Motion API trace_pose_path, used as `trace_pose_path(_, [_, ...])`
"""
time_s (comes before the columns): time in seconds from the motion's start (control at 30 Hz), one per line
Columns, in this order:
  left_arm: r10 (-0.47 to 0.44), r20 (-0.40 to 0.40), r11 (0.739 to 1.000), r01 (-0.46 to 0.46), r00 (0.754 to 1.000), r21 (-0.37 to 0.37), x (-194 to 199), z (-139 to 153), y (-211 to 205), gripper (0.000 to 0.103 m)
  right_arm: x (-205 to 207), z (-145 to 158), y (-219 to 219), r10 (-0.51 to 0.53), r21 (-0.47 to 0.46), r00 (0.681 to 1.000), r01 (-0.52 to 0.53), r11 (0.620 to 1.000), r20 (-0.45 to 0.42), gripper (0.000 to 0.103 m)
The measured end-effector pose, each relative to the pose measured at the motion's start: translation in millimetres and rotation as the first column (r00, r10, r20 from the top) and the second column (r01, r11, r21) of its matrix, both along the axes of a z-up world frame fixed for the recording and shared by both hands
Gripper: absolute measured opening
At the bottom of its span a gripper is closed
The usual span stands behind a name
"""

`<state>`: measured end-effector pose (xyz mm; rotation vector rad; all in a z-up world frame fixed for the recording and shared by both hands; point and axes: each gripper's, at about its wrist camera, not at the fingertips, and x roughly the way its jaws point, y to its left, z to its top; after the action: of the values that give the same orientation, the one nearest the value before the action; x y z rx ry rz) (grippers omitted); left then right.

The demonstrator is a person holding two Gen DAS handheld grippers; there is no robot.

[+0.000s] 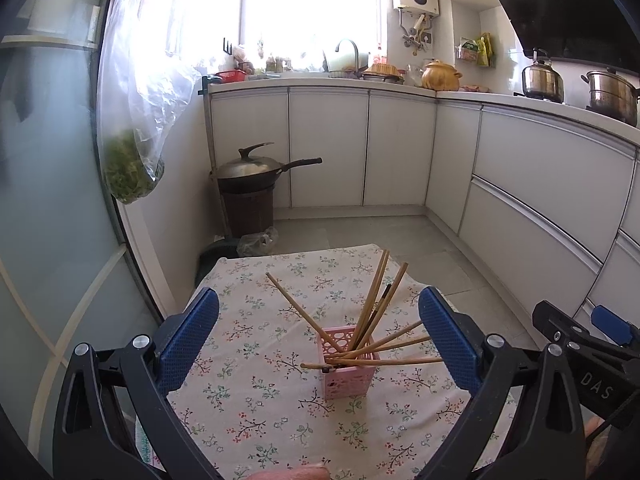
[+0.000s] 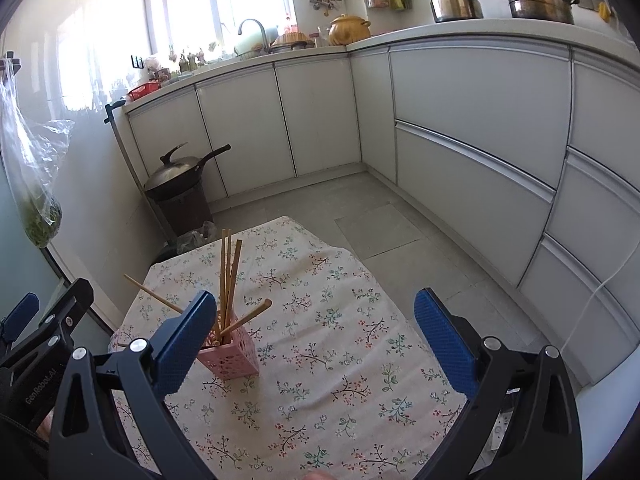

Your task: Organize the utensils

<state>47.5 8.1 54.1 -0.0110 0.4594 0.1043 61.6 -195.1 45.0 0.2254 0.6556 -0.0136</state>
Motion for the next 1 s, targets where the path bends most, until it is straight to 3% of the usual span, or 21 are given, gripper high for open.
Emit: trace_pose_path(1.0, [0.0,-0.01,1.0,0.0,1.0,0.018,1.5,-3.7,3.1,0.096,1.1,-8.1,-0.6,-0.001,0.015,1.0,0.002,1.0,-0.025,0.097])
